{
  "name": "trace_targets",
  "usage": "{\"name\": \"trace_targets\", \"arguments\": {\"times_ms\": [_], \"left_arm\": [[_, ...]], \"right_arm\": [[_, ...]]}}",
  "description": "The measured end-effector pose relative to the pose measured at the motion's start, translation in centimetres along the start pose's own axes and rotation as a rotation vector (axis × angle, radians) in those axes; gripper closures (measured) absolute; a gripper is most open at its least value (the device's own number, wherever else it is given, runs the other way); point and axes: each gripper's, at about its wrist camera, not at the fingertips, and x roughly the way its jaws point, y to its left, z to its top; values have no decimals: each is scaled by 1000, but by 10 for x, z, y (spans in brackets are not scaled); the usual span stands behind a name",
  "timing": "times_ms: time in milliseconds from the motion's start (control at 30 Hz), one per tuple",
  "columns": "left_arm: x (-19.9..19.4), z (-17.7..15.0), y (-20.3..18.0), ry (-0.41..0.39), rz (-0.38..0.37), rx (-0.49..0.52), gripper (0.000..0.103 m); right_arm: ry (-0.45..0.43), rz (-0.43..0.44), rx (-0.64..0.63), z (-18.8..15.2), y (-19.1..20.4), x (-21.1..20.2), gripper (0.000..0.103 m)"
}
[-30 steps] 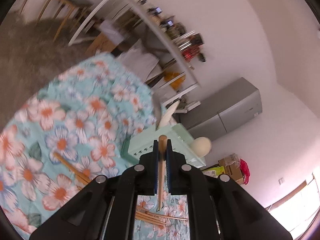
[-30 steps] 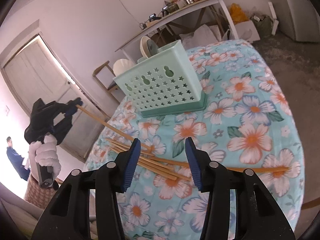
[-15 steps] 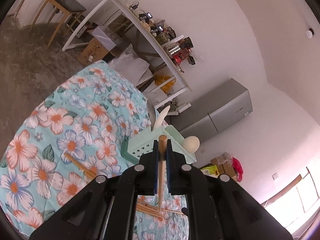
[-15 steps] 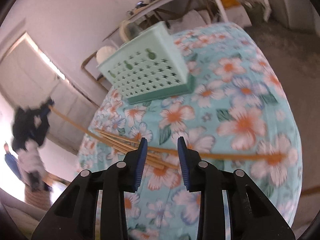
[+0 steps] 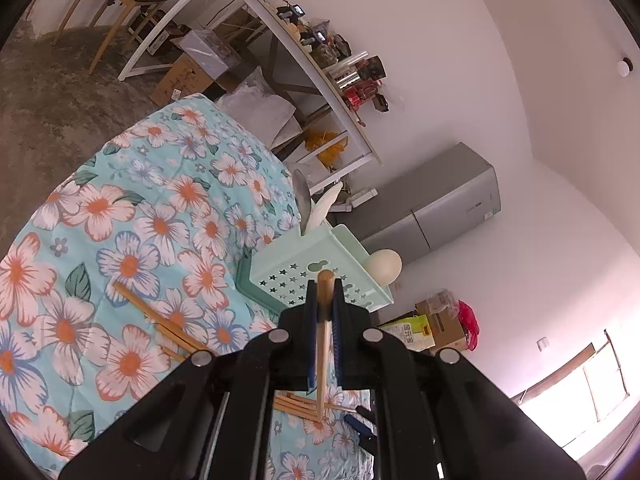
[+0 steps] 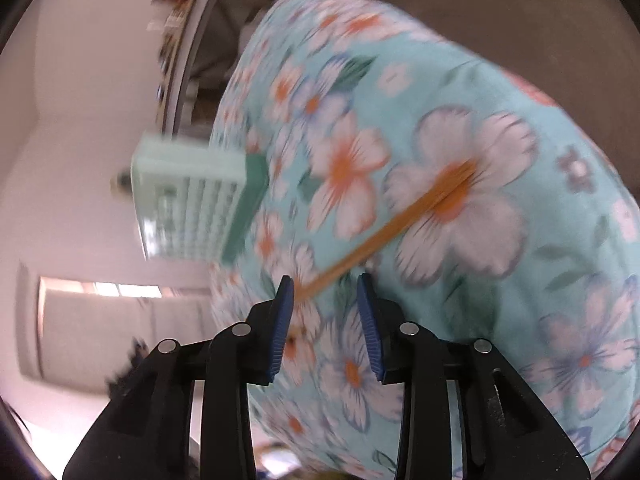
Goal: Organize utensils
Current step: 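Carry the chopstick upright into the caddy and open the left gripper while the right carries its chopstick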
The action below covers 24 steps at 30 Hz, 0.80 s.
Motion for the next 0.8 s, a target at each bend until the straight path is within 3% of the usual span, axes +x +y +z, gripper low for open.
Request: {"name": "trace_targets", "arguments": {"times_ms": [367, 433, 533, 600, 700, 800], "left_arm": [[6, 1, 6, 15, 5, -3, 97], [7, 0, 6, 19, 4, -8, 97], [6, 0, 6, 18, 5, -6, 97], [6, -1, 5, 16, 8, -3, 97], [4, -1, 3, 13, 14, 4, 97], [3, -1, 0, 10, 18, 16, 97]], "right_arm": [[-136, 24, 241, 24, -33, -23, 73], [-151, 13, 232, 24, -33, -24, 77], [-168, 1, 252, 23, -39, -19, 96], [-176, 31, 275, 22, -42, -16, 96], [-193, 23, 221, 20, -31, -21, 96], [-225, 33, 83, 20, -3, -32, 97]]}}
